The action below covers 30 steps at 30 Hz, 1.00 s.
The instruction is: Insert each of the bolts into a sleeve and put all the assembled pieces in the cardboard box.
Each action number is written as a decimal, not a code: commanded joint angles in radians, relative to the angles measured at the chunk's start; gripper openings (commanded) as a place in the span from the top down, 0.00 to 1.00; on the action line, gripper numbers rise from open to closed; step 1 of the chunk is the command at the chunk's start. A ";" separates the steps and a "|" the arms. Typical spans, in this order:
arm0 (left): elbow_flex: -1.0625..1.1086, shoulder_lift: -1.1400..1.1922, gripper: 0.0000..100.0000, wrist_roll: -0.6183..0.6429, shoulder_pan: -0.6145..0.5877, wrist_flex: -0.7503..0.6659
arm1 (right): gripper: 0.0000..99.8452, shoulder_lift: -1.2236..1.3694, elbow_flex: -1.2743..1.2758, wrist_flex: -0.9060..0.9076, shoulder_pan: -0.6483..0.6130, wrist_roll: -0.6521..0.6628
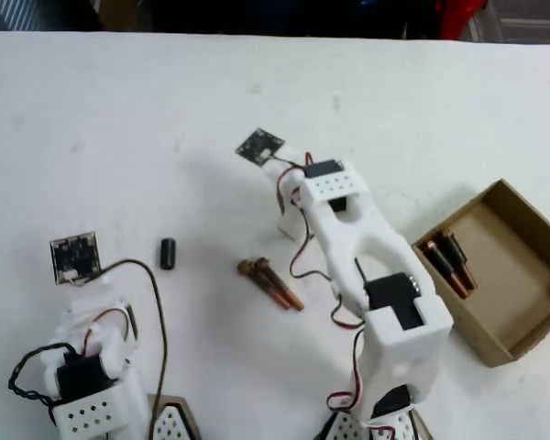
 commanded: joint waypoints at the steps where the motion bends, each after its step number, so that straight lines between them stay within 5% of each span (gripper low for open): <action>1: -0.003 -0.008 0.98 -0.008 -0.007 -0.008 | 0.91 -0.002 -0.044 0.005 0.019 0.000; 14: -0.003 -0.008 0.98 -0.008 -0.007 -0.008 | 0.96 0.030 -0.029 0.008 0.018 -0.002; 30: -0.003 -0.008 0.98 -0.008 -0.007 -0.008 | 0.98 -0.269 -0.025 0.180 0.013 -0.058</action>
